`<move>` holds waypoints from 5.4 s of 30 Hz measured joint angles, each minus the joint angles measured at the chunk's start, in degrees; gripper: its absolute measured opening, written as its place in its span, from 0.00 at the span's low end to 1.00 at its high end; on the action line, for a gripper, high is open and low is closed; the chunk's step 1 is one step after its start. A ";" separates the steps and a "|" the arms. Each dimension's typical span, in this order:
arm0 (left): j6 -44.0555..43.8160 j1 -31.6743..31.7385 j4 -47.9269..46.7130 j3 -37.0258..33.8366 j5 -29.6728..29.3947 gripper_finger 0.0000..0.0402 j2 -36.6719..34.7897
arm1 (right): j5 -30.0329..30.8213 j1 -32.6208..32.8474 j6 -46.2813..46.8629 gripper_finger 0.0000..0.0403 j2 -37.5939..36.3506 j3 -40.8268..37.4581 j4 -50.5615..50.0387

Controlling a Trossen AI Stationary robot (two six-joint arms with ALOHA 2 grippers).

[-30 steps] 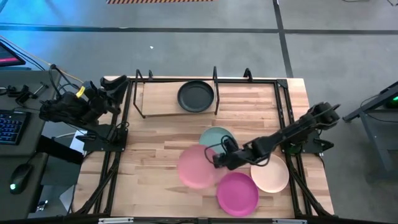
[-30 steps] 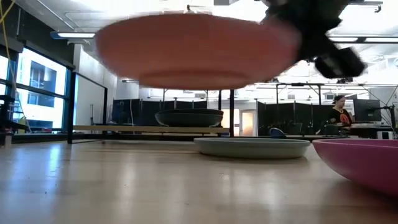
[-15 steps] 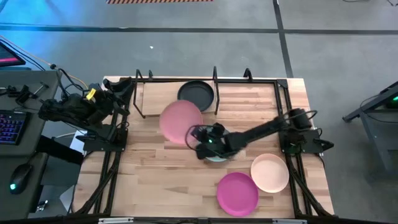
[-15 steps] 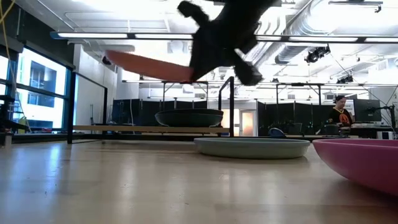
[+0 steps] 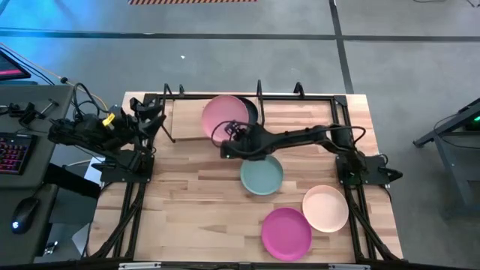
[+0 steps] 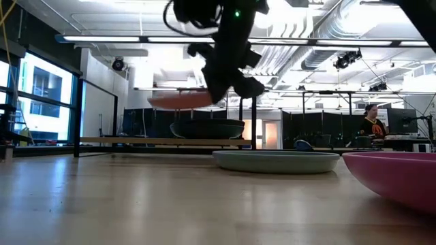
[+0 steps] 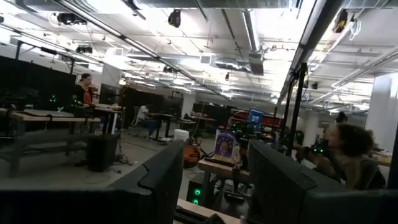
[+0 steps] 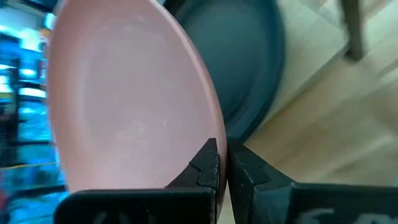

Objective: Place and stack plates onto a shelf
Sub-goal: Stack the light pink plate on top of the black plate on the shelf, then stack the pink plate on top of the light pink plate on the shelf

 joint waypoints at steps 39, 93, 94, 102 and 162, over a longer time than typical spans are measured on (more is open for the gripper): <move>-3.70 0.01 1.05 0.00 0.60 0.42 -0.19 | -5.05 -5.25 -0.70 0.00 -0.69 0.32 -10.11; -14.56 0.02 -4.03 0.00 2.09 0.42 1.51 | -34.21 15.00 -55.52 0.35 -33.64 -33.73 -7.75; -15.77 0.03 -4.02 0.00 0.67 0.42 1.67 | -34.32 15.73 -55.56 0.35 -37.04 -38.20 -2.20; -23.39 0.03 -3.93 0.00 -3.38 0.42 5.68 | -31.09 18.37 -64.98 0.35 -55.41 -62.08 47.80; -15.75 0.03 -14.14 0.00 -0.97 0.42 14.66 | -52.52 26.89 -97.55 0.35 -28.61 -55.91 24.49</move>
